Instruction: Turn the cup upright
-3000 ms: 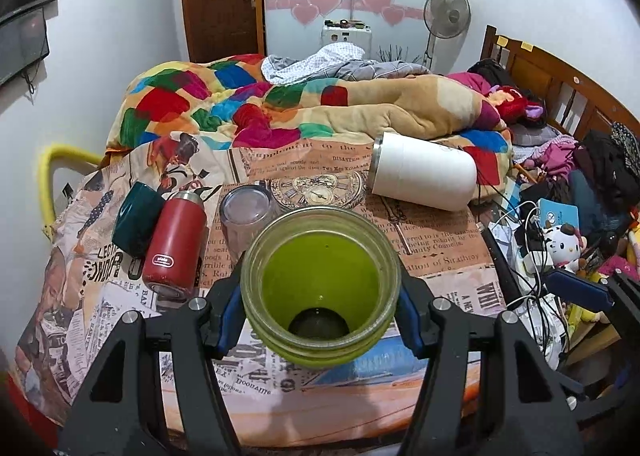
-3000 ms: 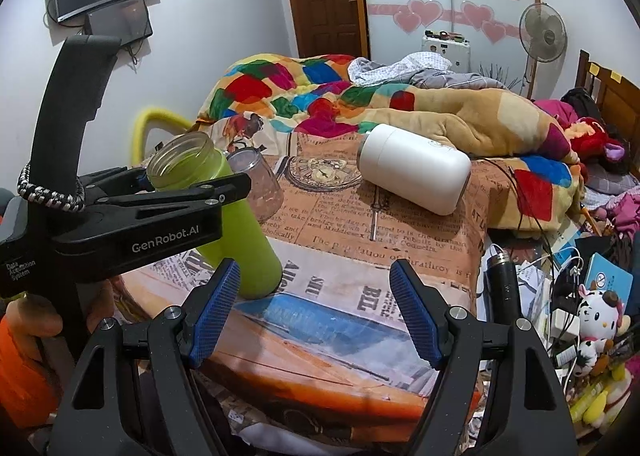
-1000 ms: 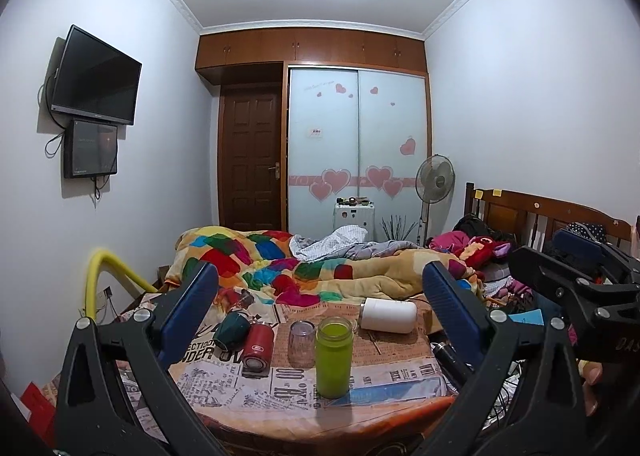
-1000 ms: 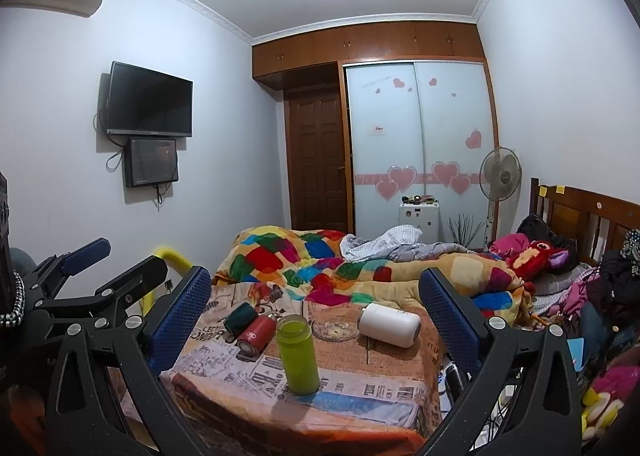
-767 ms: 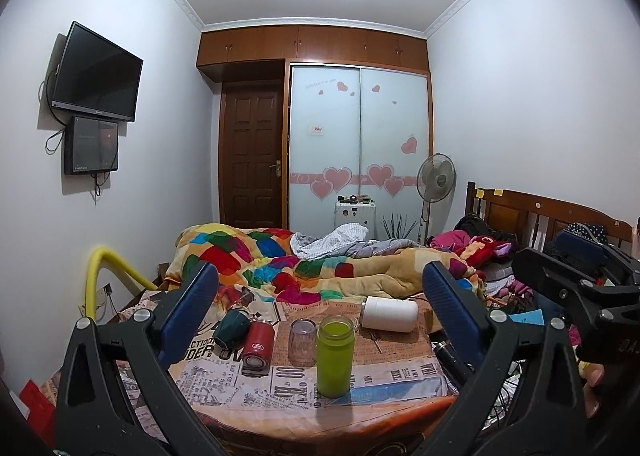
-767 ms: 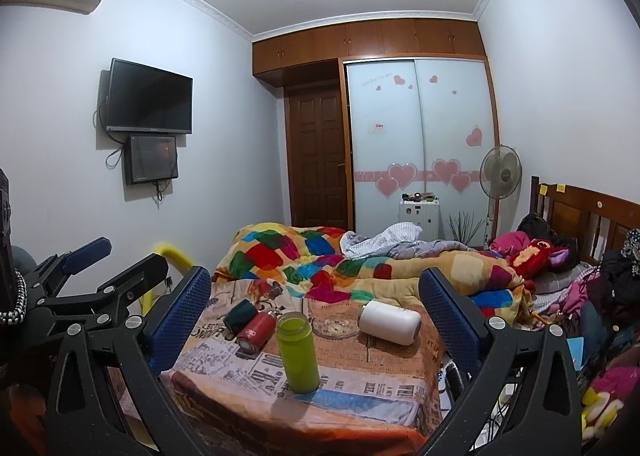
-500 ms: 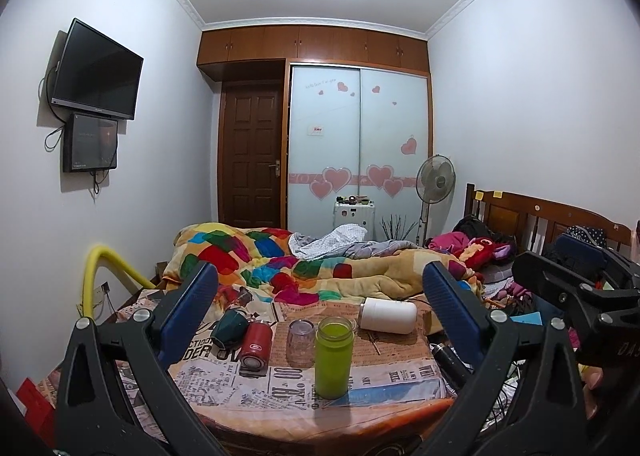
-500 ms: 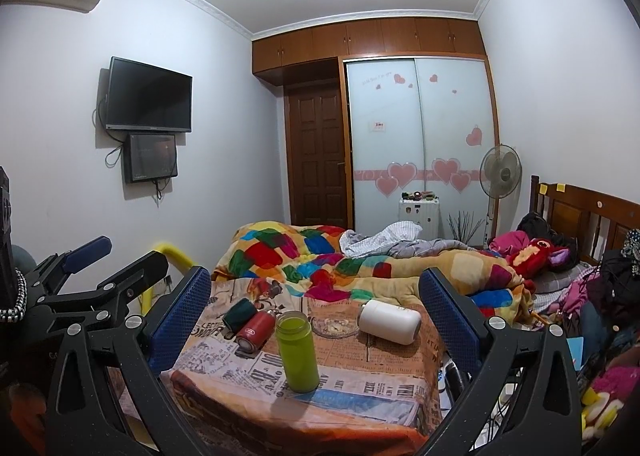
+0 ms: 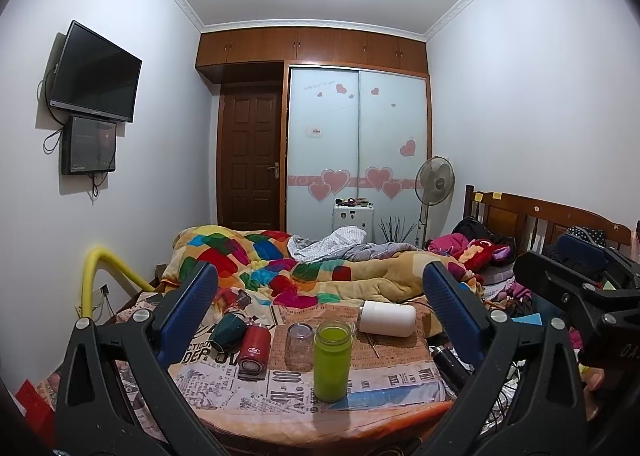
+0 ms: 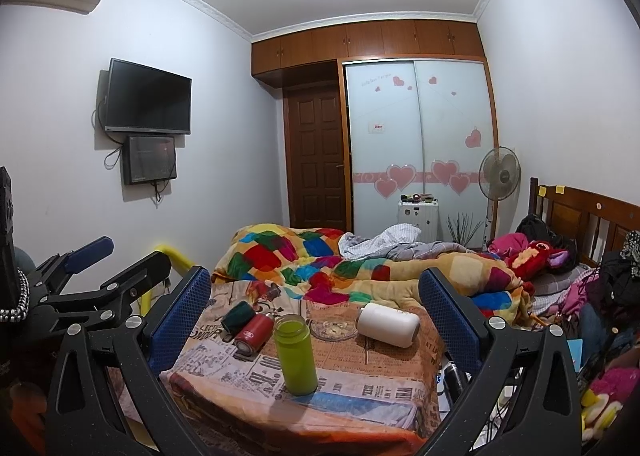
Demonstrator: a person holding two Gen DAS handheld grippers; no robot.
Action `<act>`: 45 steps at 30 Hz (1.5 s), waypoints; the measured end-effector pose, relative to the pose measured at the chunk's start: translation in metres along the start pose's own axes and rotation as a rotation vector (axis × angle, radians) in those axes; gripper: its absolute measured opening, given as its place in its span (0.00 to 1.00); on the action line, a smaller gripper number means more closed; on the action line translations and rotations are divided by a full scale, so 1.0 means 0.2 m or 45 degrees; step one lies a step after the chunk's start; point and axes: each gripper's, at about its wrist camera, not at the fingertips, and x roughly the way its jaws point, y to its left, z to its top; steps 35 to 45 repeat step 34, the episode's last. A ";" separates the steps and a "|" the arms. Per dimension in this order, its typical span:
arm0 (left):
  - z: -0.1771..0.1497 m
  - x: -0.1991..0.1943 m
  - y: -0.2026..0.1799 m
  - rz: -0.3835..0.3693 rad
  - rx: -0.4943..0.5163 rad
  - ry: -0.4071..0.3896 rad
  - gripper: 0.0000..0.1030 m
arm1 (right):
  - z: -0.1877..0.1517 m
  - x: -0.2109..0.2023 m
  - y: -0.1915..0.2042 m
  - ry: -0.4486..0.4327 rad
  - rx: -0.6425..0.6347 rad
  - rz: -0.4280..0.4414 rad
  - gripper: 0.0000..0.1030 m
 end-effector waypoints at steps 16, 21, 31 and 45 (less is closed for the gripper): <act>0.01 -0.03 0.02 -0.015 -0.016 -0.010 1.00 | 0.02 0.00 0.00 -0.004 -0.003 -0.006 1.00; 0.01 -0.03 0.02 -0.028 -0.017 -0.004 1.00 | 0.04 0.00 0.00 -0.002 -0.005 -0.012 1.00; -0.01 -0.01 0.06 -0.039 -0.042 0.033 1.00 | 0.04 0.03 0.02 0.018 -0.019 -0.016 1.00; -0.04 0.01 0.09 -0.027 -0.065 0.047 1.00 | 0.03 0.06 0.04 0.029 -0.028 -0.018 1.00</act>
